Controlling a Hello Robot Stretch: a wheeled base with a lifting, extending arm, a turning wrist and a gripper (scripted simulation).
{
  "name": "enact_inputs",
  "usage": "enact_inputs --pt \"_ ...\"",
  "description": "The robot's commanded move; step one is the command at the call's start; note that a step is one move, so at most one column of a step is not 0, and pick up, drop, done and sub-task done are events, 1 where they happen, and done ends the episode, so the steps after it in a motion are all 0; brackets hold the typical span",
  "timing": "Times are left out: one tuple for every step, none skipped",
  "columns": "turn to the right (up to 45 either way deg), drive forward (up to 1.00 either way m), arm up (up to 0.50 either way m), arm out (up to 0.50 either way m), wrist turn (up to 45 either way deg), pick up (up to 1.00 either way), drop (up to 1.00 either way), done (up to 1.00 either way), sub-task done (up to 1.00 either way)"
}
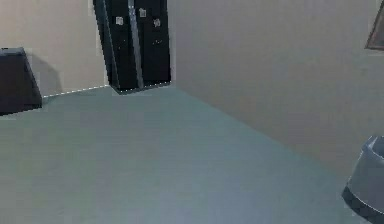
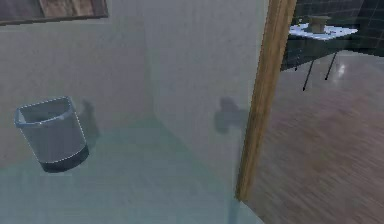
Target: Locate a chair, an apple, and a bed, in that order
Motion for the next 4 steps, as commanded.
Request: enact_inputs --pt "0.0 0.35 0.0 0.0 0.0 0.0 0.0 0.0 0.0" --pt "-33.0 0.0 0.0 0.0 0.0 0.0 0.0 0.0 0.0" --pt "0.0 1.0 0.0 0.0 0.0 0.0 0.0 0.0 0.0" --pt "-30.0 0.0 0.0 0.0 0.0 0.0 0.0 0.0 0.0"
